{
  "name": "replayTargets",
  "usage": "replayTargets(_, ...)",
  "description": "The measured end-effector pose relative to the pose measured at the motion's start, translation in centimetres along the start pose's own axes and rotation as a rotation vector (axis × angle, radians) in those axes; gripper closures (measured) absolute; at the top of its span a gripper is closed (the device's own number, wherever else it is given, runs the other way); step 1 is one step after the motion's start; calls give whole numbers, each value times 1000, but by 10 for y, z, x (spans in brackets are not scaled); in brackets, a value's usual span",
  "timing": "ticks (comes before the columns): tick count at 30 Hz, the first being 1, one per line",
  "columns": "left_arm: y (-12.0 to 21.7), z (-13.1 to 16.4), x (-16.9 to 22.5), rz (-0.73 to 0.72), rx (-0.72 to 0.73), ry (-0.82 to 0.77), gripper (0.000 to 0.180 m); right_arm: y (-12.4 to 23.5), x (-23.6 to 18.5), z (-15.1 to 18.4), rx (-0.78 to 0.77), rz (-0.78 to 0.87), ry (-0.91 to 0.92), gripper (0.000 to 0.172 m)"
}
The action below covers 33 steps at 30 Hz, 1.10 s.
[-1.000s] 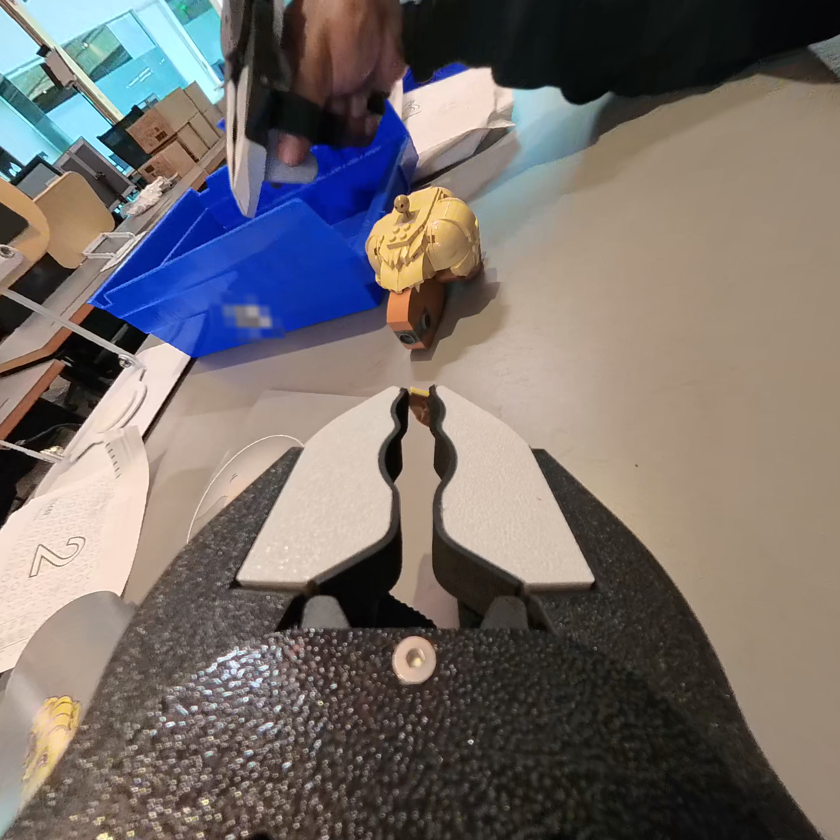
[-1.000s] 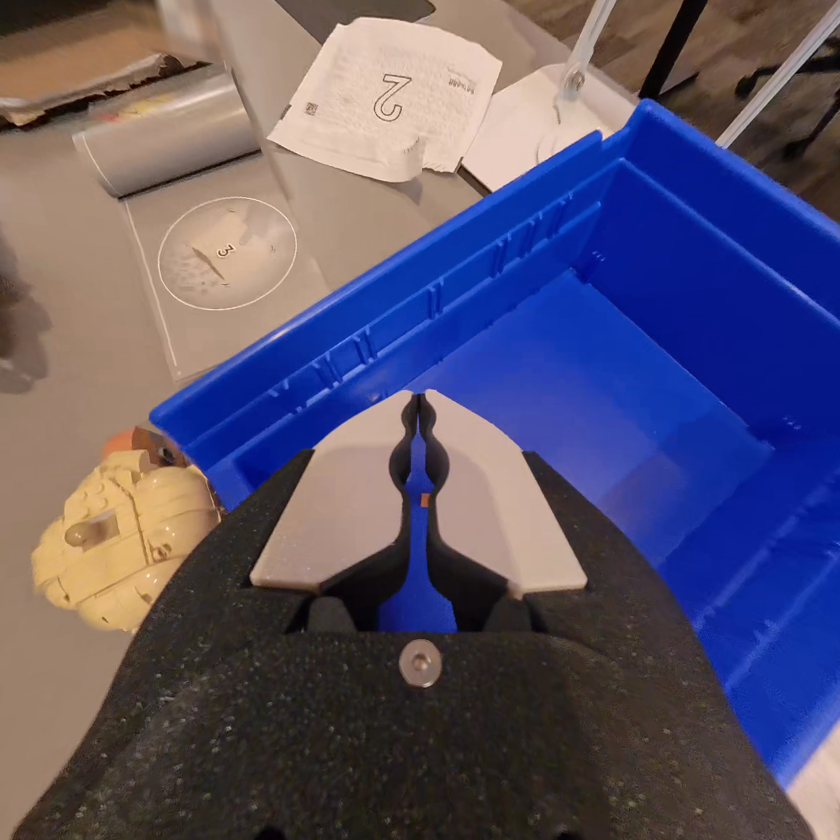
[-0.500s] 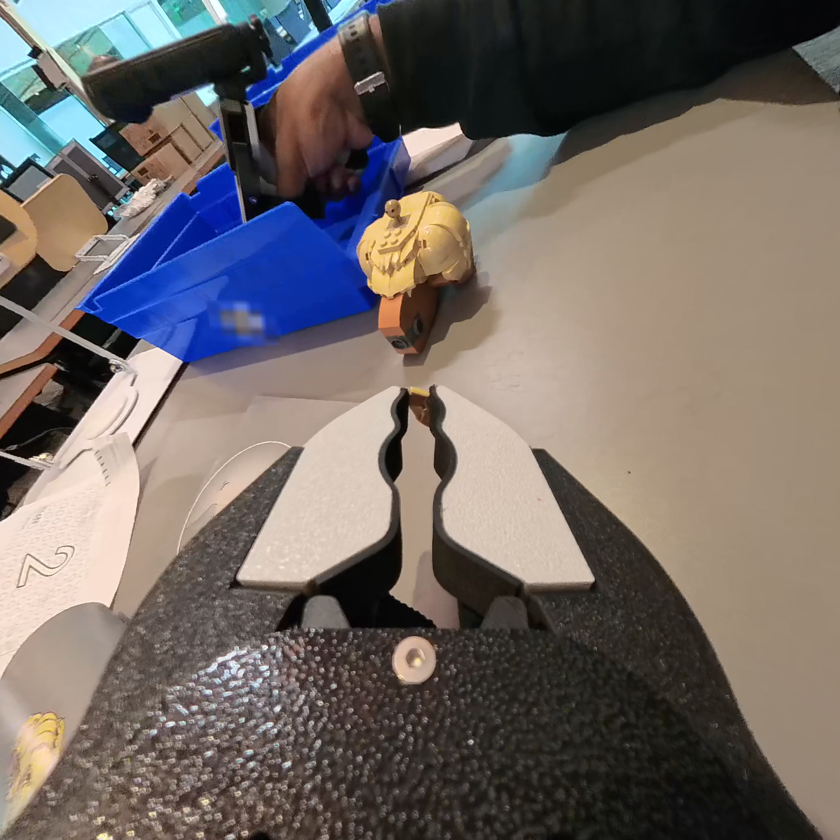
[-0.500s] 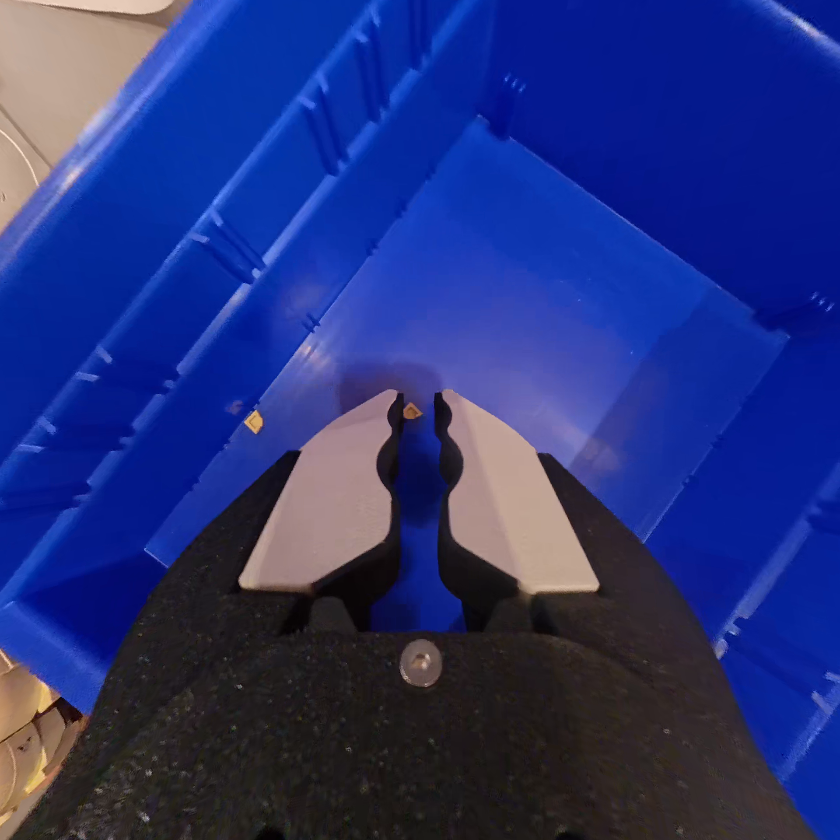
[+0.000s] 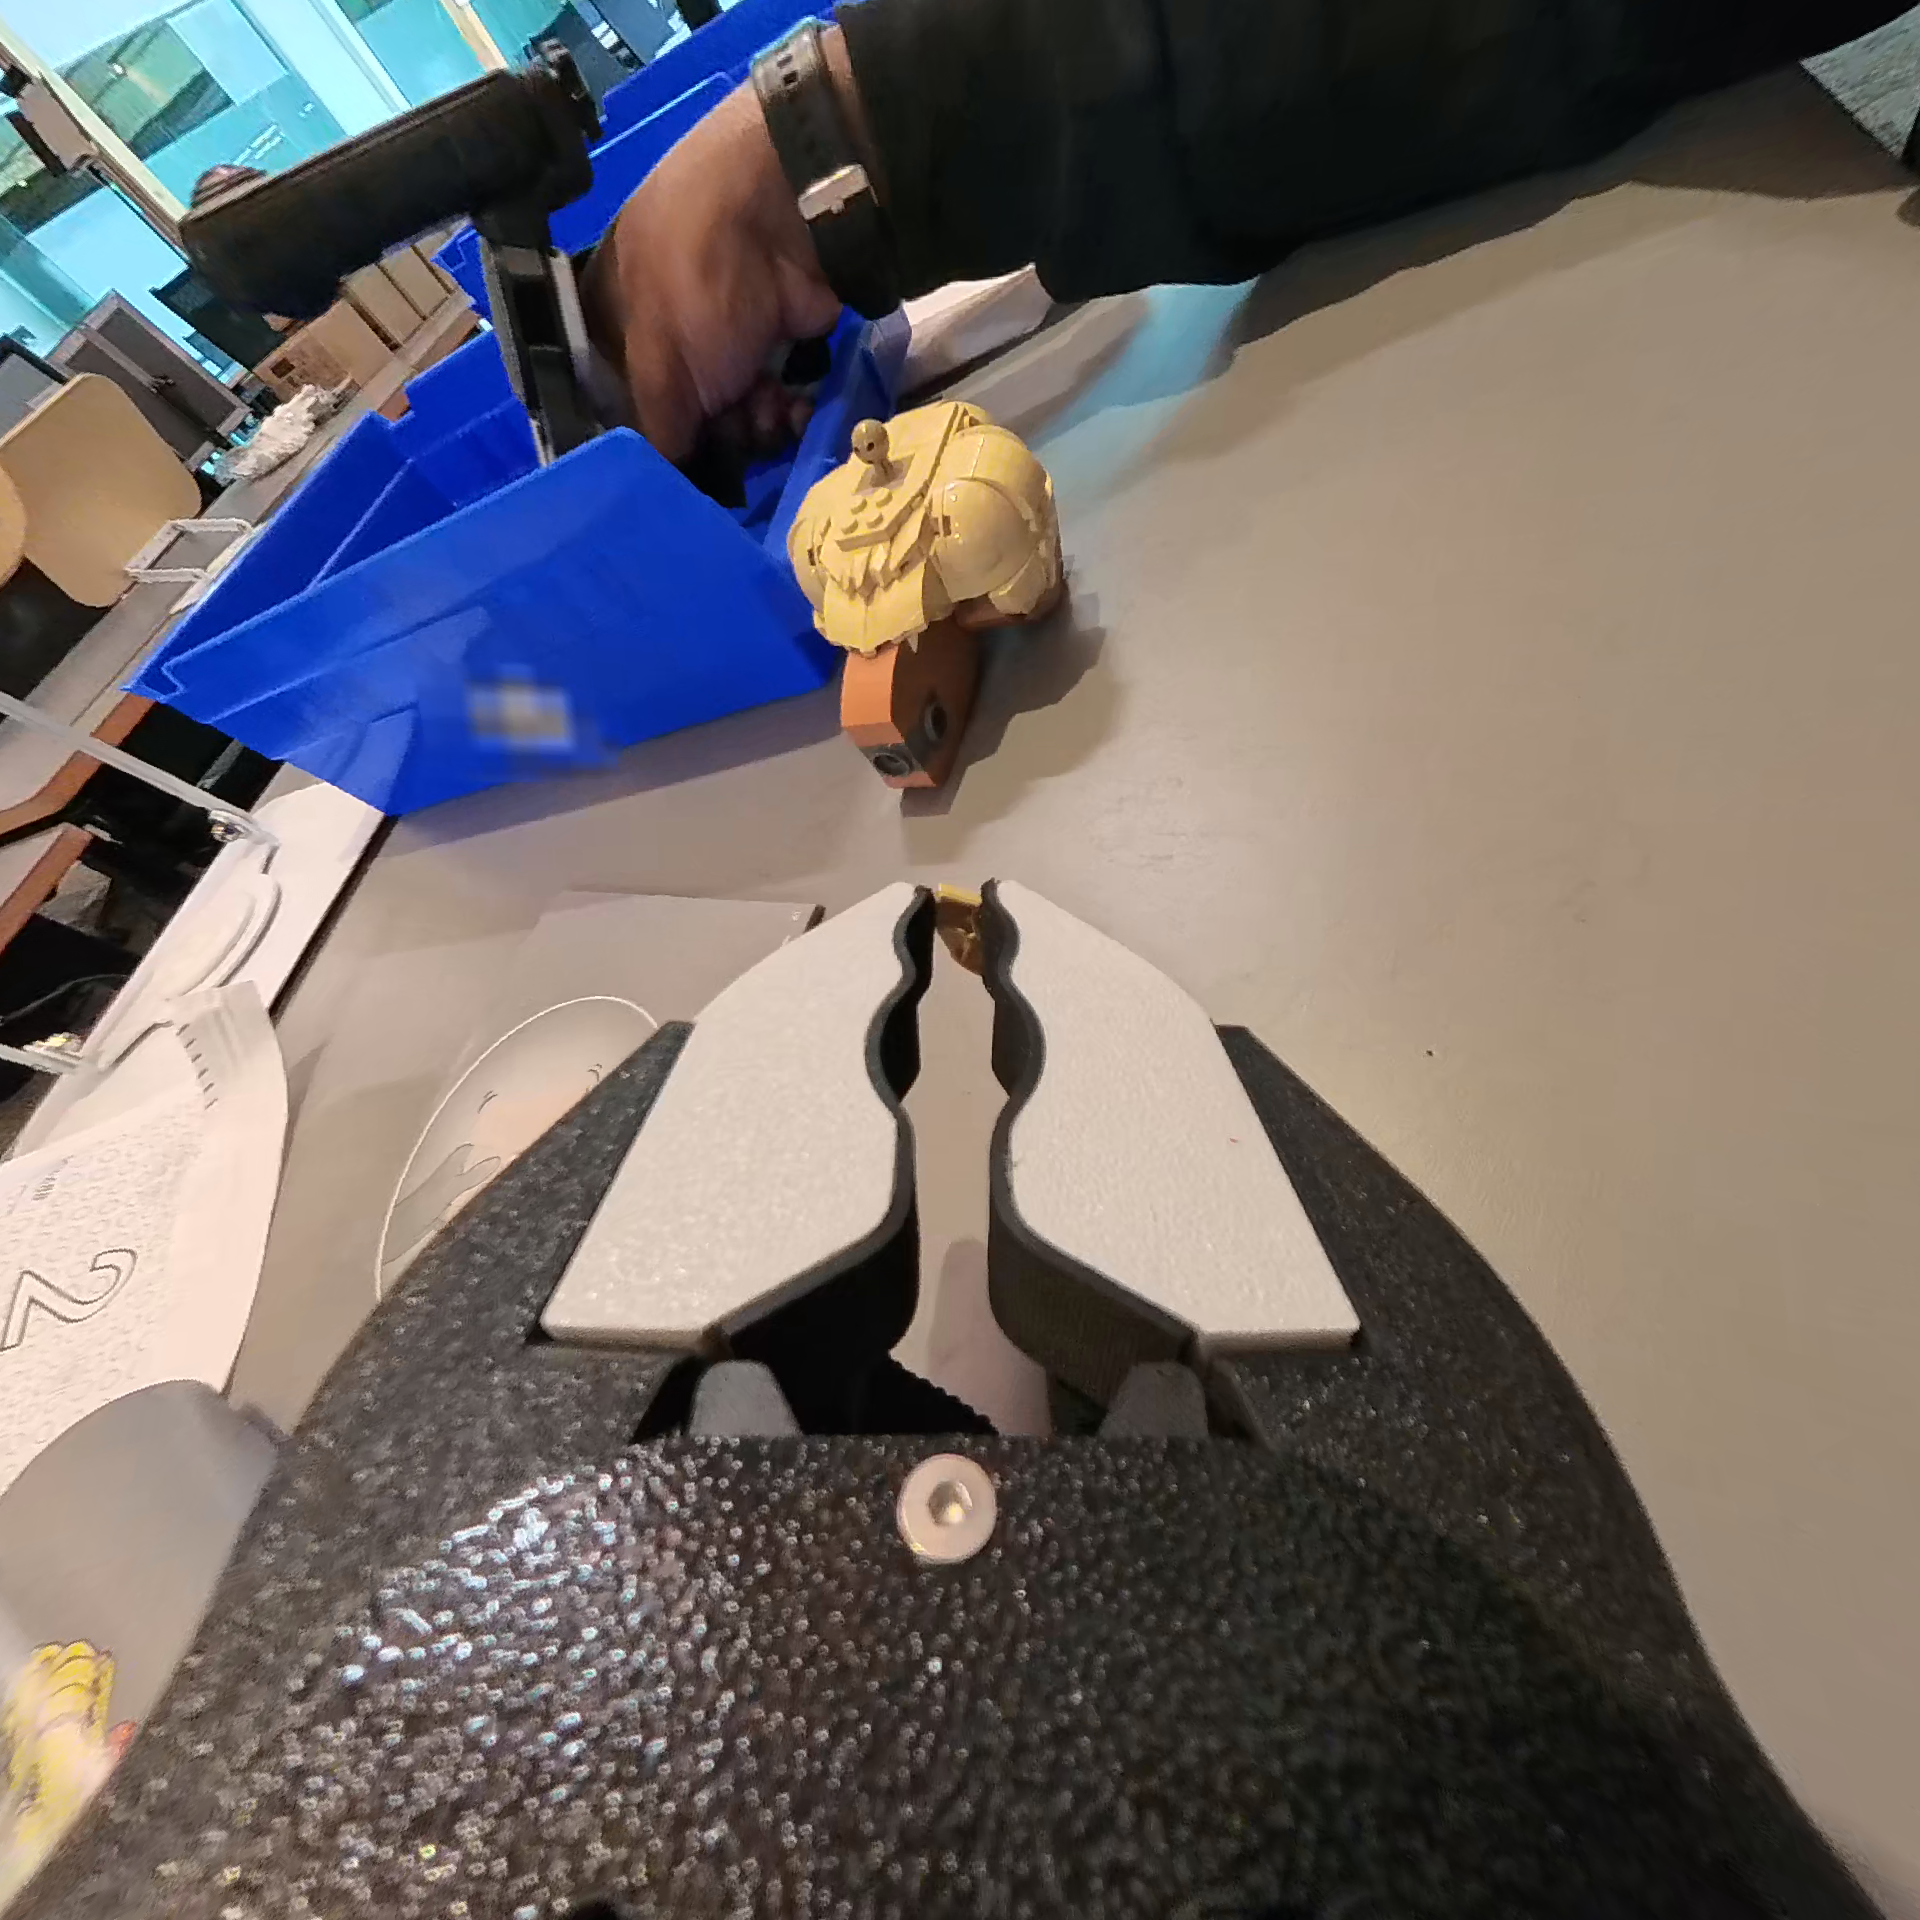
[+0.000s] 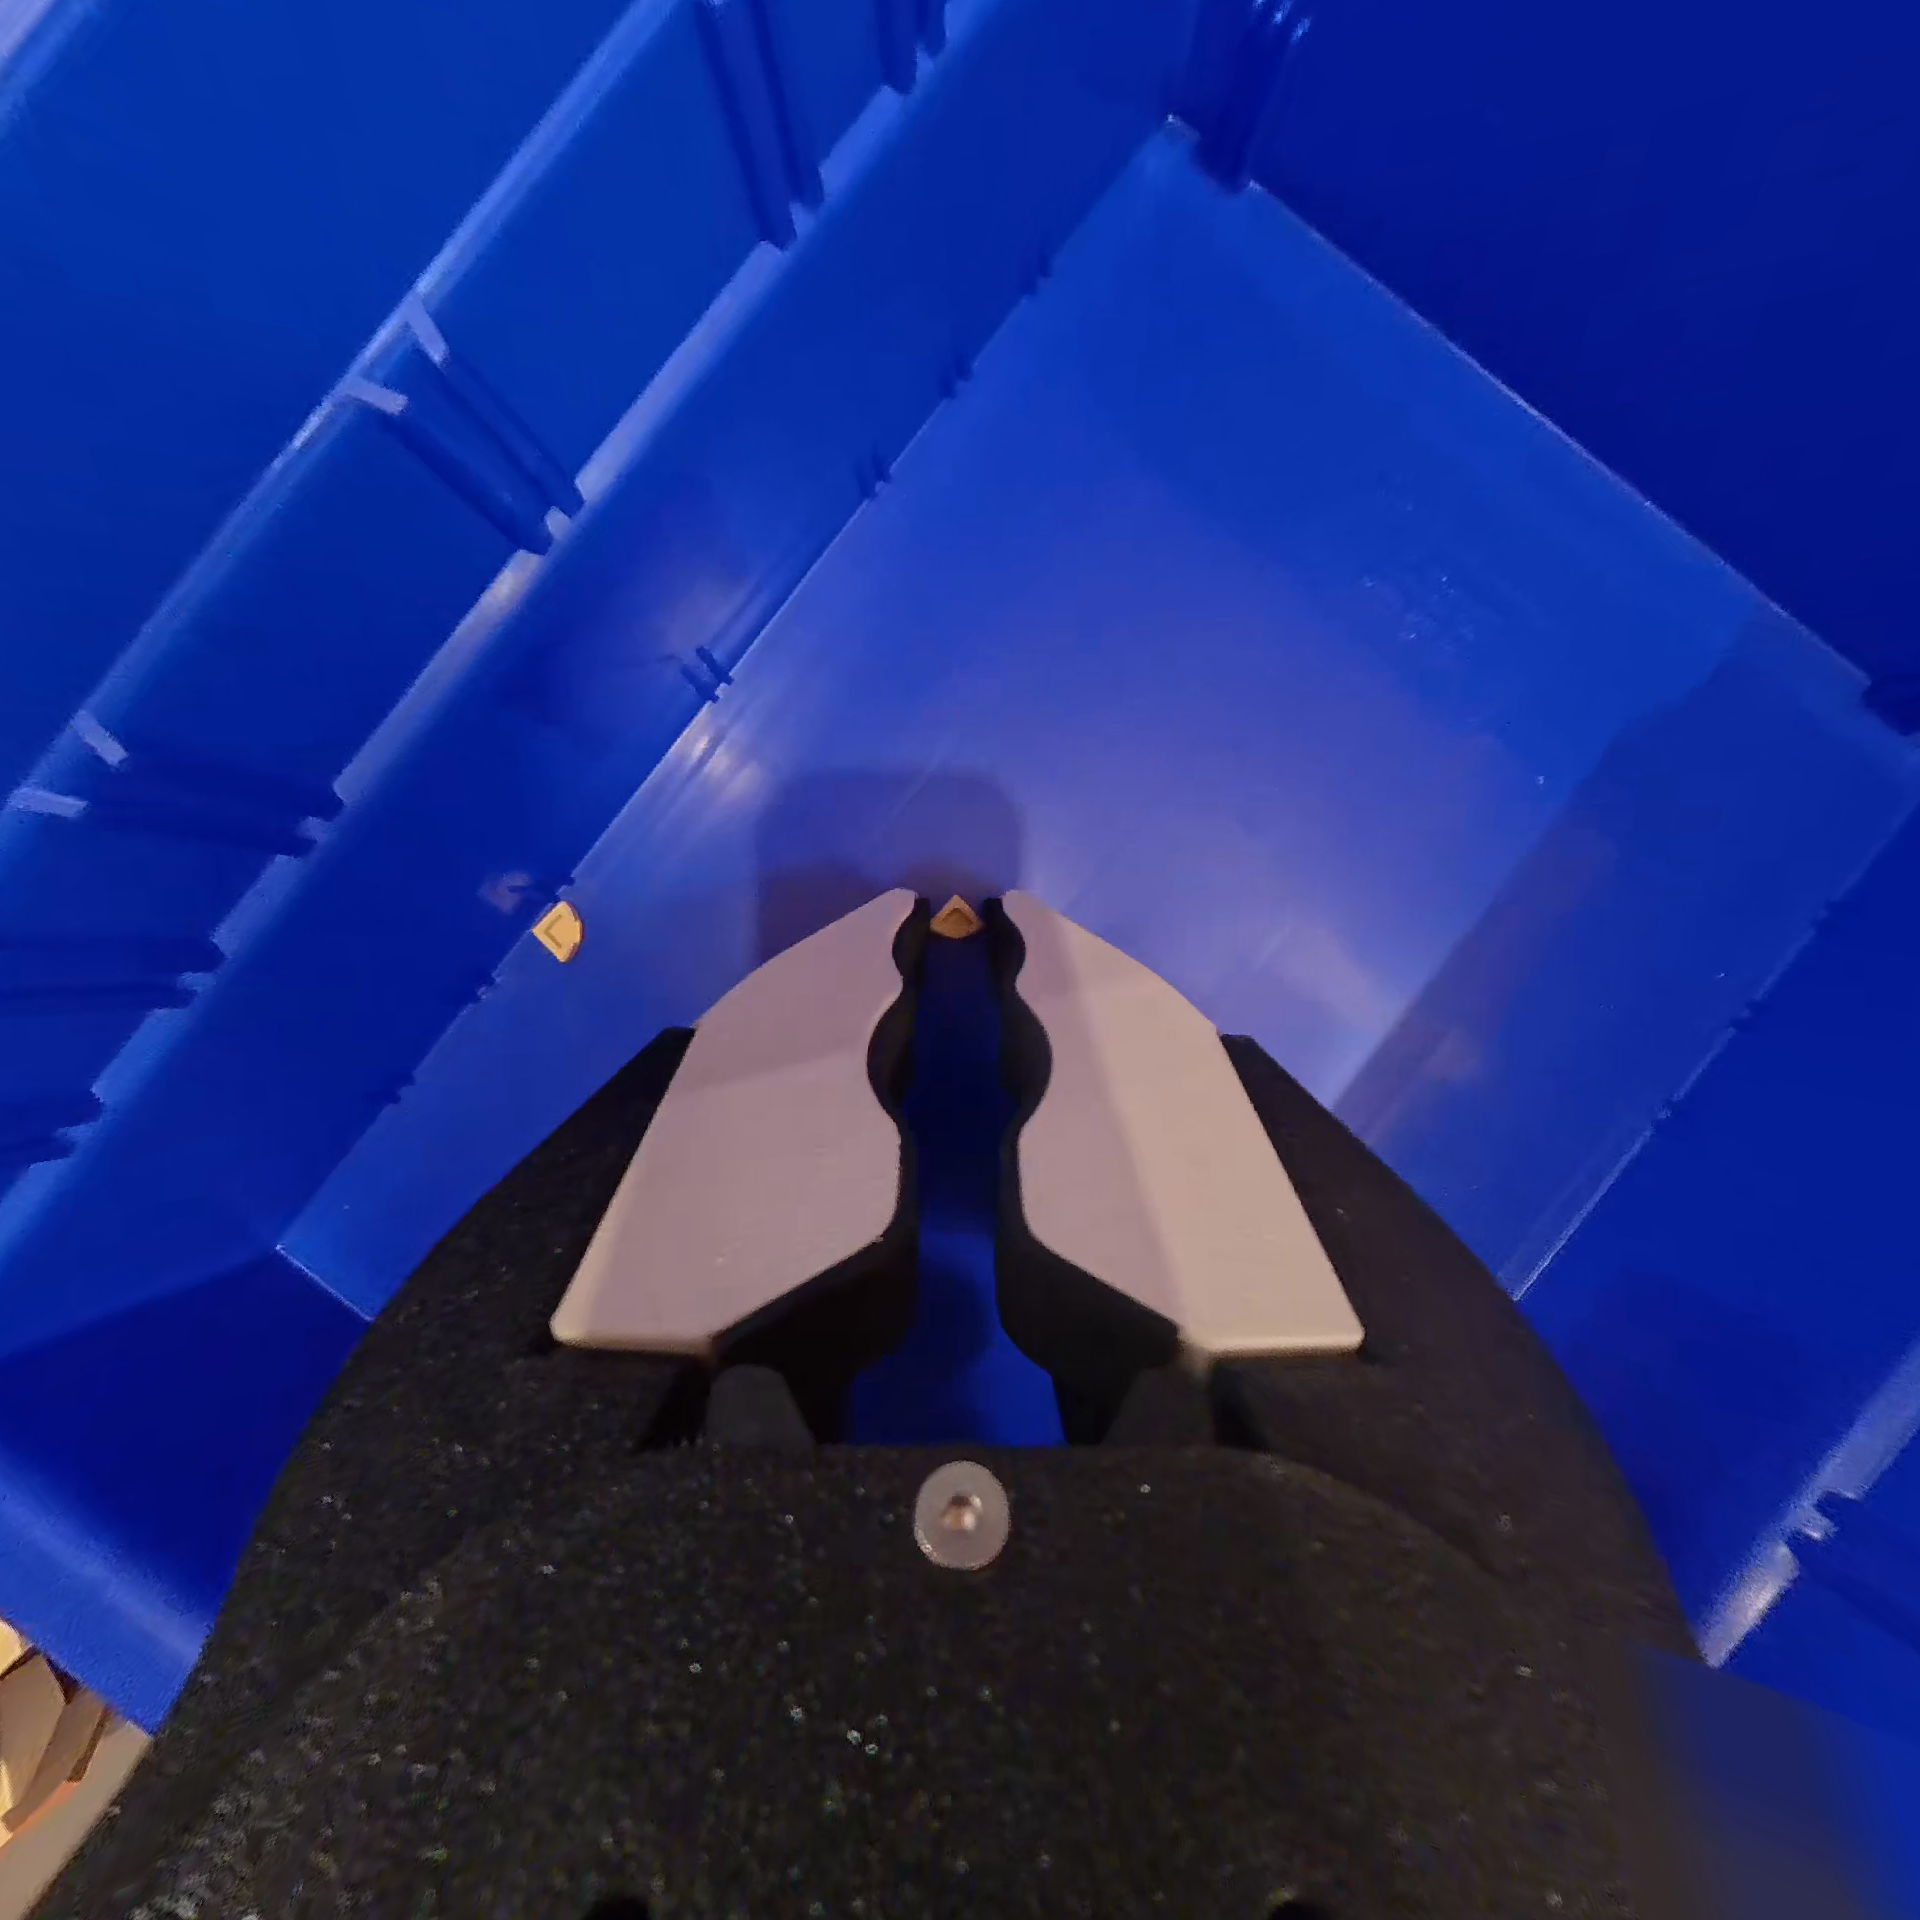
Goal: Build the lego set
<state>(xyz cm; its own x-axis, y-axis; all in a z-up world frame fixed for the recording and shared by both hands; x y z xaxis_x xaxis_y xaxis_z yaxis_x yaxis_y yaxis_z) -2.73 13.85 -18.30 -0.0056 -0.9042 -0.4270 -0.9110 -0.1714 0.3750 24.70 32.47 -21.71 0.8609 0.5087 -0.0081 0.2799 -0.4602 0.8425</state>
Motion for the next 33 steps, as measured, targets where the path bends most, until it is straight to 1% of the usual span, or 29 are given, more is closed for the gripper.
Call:
replayTargets(8,5,3,-7,-34,1,4,172,5,-2,1,21,-11,-4,162)
replayTargets(10,6,2,-8,-39,2,1,172,17,-6,-3,62,-35,-11,162)
replayTargets(12,6,2,-8,-42,-4,-2,172,39,-17,-10,113,-66,3,162)
replayTargets(14,6,3,-7,-40,-18,0,172,68,-40,-17,174,-101,53,163)
replayTargets(16,3,6,-6,-35,-46,11,172,99,-74,-21,233,-151,135,163)
replayTargets(18,1,10,-6,-29,-82,28,172,126,-119,-22,287,-215,232,164)
replayTargets(20,-2,15,-6,-24,-121,61,172,139,-169,-14,303,-291,337,164)
replayTargets(21,-4,19,-7,-24,-146,90,172,140,-193,-6,305,-319,382,171)
replayTargets(23,-5,24,-8,-19,-177,127,172,132,-233,14,303,-377,435,172)
replayTargets(25,-4,23,-9,-17,-164,152,172,113,-261,37,241,-417,475,172)
replayTargets(28,-5,25,-10,-10,-180,178,172,85,-276,58,173,-416,487,172)
replayTargets(30,-7,26,-9,-1,-195,174,172,68,-279,69,127,-415,480,172)
replayTargets(33,-9,28,-4,25,-227,149,172,51,-279,78,79,-365,516,172)
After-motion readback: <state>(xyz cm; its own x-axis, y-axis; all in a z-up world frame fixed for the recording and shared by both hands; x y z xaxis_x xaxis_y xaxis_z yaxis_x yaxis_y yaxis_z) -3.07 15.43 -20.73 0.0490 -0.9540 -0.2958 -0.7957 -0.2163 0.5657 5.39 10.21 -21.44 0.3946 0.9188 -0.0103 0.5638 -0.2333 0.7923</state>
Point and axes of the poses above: each gripper's, where its closed fingertips meet, y back along the fingers, z out of its underside, x = y × z across the jaws, the point moved 4 cm from there along y, back along the fingers, and after that the axes turned 1 degree about -y, right-handed, at the moved point
